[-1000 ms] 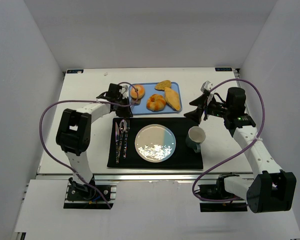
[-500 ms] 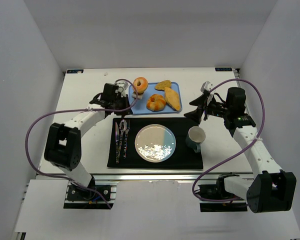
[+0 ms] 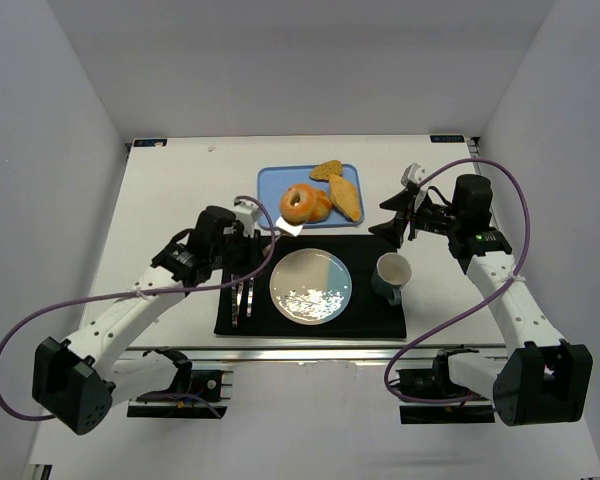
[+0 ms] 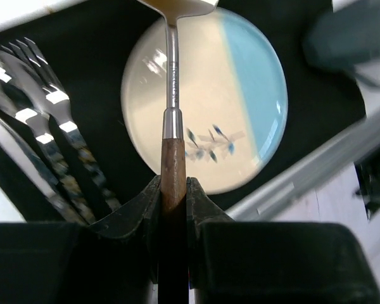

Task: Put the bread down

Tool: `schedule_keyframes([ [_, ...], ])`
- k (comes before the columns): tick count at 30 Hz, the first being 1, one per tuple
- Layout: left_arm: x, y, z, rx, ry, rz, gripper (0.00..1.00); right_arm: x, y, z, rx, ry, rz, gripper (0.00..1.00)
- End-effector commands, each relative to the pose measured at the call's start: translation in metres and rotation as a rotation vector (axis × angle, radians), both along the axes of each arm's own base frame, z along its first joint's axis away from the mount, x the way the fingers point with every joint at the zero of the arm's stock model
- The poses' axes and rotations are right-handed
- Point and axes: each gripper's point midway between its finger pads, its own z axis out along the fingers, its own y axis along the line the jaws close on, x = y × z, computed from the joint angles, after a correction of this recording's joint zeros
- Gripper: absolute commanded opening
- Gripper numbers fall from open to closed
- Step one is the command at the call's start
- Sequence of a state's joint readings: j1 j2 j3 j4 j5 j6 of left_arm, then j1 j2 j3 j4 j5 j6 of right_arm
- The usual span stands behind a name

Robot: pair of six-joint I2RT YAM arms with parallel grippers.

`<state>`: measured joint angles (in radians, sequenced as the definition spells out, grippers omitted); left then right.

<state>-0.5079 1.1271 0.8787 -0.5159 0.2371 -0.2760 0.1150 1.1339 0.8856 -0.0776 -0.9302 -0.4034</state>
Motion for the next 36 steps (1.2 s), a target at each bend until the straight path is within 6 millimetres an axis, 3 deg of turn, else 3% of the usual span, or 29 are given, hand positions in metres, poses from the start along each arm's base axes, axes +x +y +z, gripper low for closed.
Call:
schedule_keyframes([
  [1, -0.034, -0.011, -0.001, 0.023, 0.036, -0.059, 0.00, 0.001, -0.001, 0.009, -0.002, -0.054, 0.010, 0.73],
  [10, -0.093, -0.031, -0.027, 0.155, 0.156, -0.154, 0.00, 0.009, -0.009, 0.016, -0.020, -0.099, -0.020, 0.73],
  [14, -0.114, -0.030, -0.042, 0.266, 0.229, -0.185, 0.00, 0.013, -0.015, 0.019, -0.021, -0.110, -0.040, 0.73],
  [21, -0.142, -0.025, -0.051, 0.376, 0.415, -0.190, 0.00, 0.013, -0.019, 0.020, -0.010, -0.108, -0.052, 0.73],
  [24, -0.152, -0.031, -0.048, 0.368, 0.495, -0.203, 0.00, 0.011, -0.020, 0.018, -0.007, -0.102, -0.053, 0.73],
  [28, -0.170, -0.044, -0.029, 0.297, 0.597, -0.254, 0.00, 0.010, -0.021, 0.016, -0.005, -0.097, -0.053, 0.73],
  [36, -0.202, -0.032, -0.008, 0.235, 0.727, -0.232, 0.00, 0.007, -0.020, 0.011, 0.016, -0.074, -0.047, 0.73],
])
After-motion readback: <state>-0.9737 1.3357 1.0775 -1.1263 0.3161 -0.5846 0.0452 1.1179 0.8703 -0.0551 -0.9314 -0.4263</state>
